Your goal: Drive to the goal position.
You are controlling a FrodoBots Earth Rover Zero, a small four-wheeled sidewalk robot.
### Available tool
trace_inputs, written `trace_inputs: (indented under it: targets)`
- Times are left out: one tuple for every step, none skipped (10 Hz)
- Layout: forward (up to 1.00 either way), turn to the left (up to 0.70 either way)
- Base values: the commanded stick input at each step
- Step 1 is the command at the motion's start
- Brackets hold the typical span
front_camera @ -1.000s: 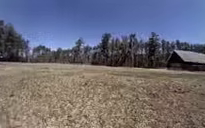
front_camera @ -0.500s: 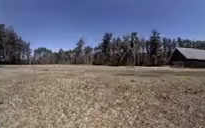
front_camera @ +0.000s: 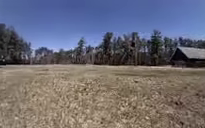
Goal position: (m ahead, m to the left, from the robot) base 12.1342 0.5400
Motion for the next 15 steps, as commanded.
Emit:
trace_inputs:
  targets:
    - [0.70,0.00]
    - [0.70,0.00]
    - [0.70,0.00]
    - [0.70,0.00]
    - [0.70,0.00]
    - [0.70,0.00]
    - [0.70,0.00]
    - [0.70,0.00]
    - [0.70,0.00]
    - [0.70,0.00]
    - [0.70,0.00]
    - [0.70,0.00]
    - [0.70,0.00]
    - [0.70,0.00]
    - [0.70,0.00]
